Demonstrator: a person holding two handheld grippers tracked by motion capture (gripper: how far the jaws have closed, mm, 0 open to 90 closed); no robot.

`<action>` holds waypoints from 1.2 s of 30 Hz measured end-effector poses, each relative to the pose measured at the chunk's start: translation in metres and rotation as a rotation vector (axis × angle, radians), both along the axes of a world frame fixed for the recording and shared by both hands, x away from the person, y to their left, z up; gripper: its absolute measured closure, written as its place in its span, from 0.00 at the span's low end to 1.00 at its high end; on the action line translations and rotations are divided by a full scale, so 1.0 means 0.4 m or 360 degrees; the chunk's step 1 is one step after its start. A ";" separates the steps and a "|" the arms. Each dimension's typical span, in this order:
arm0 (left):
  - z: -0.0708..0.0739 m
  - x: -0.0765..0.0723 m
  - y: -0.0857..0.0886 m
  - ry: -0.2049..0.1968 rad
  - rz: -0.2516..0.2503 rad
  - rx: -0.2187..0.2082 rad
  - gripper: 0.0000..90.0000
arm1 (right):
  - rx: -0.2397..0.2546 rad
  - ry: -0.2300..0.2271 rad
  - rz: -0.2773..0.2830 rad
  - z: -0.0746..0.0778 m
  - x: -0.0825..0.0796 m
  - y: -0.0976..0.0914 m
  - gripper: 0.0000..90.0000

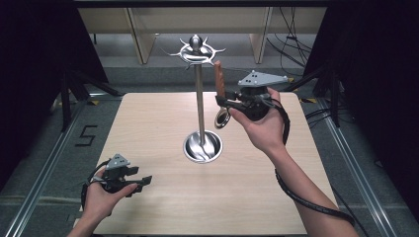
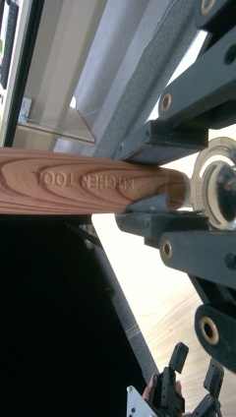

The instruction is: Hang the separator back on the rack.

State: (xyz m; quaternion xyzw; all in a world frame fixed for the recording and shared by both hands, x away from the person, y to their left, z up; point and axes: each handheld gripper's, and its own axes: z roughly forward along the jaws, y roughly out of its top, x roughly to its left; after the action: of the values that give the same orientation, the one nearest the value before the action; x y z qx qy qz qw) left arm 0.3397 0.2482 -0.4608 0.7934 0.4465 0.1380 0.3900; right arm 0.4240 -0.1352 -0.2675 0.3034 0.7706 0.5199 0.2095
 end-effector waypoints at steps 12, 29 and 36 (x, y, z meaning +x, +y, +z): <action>0.001 0.000 0.000 -0.0005 0.0004 -0.0004 0.37 | -0.0003 0.0006 -0.0006 0.001 0.018 0.020 0.77; 0.000 -0.001 0.001 -0.0003 -0.0003 0.0001 0.37 | 0.0008 0.0027 -0.0008 -0.006 0.038 0.042 0.76; 0.000 -0.001 0.003 -0.0001 -0.0011 0.0014 0.37 | 0.0004 0.0002 0.0021 -0.013 0.021 0.034 0.67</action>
State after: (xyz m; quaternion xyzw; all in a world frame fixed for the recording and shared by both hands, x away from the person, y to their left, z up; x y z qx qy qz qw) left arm 0.3392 0.2494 -0.4607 0.7967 0.4429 0.1389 0.3871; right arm 0.4326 -0.1216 -0.2726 0.2989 0.7720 0.5221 0.2053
